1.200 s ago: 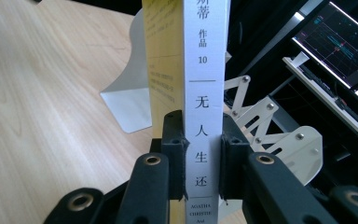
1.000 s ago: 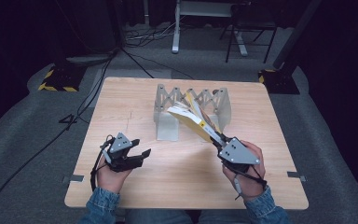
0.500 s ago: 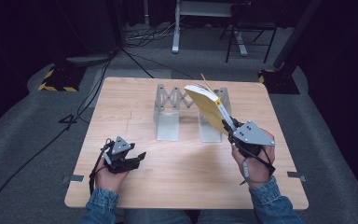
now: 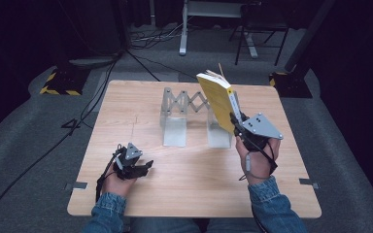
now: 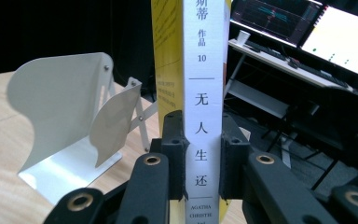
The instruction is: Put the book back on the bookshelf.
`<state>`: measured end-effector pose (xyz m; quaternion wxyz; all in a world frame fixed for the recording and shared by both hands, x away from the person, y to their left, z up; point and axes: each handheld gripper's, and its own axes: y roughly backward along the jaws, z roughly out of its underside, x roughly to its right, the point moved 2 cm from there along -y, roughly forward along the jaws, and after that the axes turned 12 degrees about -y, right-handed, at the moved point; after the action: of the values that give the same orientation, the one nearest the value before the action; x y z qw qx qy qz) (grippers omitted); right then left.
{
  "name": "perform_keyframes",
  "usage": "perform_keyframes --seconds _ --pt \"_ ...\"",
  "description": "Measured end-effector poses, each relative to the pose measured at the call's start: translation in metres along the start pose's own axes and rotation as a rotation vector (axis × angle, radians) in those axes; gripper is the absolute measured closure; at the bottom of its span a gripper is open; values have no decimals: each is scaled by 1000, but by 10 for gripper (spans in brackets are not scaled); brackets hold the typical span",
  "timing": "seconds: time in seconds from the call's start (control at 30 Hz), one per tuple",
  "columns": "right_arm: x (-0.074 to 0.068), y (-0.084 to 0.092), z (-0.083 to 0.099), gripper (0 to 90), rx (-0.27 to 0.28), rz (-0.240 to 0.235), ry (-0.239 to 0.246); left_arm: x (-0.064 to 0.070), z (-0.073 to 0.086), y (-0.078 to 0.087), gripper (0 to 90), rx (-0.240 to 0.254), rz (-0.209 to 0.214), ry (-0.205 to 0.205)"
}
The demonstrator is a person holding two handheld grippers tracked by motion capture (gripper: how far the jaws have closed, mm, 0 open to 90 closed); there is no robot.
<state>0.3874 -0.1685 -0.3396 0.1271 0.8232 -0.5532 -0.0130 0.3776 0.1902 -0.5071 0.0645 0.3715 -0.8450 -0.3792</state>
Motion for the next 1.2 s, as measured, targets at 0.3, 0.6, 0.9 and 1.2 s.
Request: perform_keyframes --seconds 0.3,0.6,0.9,1.2 --pt "3 -27 -1 769 16 48 -64 0 1 -4 386 -16 11 4" --pt "4 -51 8 768 61 72 -126 0 2 -4 375 -11 17 6" --pt "8 -61 18 768 69 99 -188 1 1 -5 373 -12 26 -9" --pt "9 -68 27 766 63 82 -209 2 1 -6 374 -11 27 -12"
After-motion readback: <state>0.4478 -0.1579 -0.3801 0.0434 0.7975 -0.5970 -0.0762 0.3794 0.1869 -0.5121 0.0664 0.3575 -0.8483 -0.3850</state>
